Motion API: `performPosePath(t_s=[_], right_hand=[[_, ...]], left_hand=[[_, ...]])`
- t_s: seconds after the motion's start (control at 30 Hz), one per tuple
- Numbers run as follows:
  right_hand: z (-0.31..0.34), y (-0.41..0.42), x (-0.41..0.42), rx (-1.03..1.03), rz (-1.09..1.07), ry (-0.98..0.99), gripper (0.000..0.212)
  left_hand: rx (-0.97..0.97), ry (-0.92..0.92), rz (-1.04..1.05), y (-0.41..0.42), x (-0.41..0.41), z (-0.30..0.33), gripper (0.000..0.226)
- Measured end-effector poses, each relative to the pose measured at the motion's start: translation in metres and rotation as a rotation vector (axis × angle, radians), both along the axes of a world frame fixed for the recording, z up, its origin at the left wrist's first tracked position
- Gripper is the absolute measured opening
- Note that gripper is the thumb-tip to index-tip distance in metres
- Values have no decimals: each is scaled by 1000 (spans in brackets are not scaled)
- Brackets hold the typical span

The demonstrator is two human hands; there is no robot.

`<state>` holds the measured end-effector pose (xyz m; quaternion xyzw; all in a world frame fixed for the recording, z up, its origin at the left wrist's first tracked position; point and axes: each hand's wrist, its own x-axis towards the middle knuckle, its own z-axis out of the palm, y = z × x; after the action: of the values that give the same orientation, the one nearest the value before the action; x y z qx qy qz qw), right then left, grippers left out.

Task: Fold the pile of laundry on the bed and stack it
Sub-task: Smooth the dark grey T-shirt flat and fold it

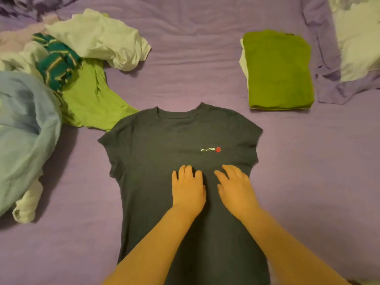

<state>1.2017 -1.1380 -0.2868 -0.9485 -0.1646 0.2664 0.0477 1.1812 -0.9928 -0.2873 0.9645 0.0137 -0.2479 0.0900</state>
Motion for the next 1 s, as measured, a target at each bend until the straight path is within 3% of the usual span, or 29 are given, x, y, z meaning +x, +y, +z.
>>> performPosePath(t_s=[0.13,0.3,0.43,0.53,0.63,0.7,0.8,0.9,1.0], right_hand=[[7,-21,41,36,-334,-139,52],[-3,-28,82,169,-728,-31,65],[-18,-21,84,86,-754,-120,76],[-23,-20,84,156,-804,-135,73],[-22,-20,83,154,-746,-211,65],[-17,-17,82,128,-661,-282,63],[-6,-6,76,149,-407,-364,71],[-6,6,64,153,-43,-351,74],[-10,11,54,170,25,-331,64]], left_hand=[[-106,-29,-229,-14,71,-3,56],[2,20,-535,-15,131,-23,64],[64,15,-570,-16,162,-41,76],[78,34,-556,-21,183,-45,86],[73,46,-557,-24,187,-37,87],[0,-16,-495,-22,182,-29,74],[-270,-180,-200,-13,177,-16,43],[-595,-175,141,2,177,-5,36],[-529,-200,91,21,175,-4,37]])
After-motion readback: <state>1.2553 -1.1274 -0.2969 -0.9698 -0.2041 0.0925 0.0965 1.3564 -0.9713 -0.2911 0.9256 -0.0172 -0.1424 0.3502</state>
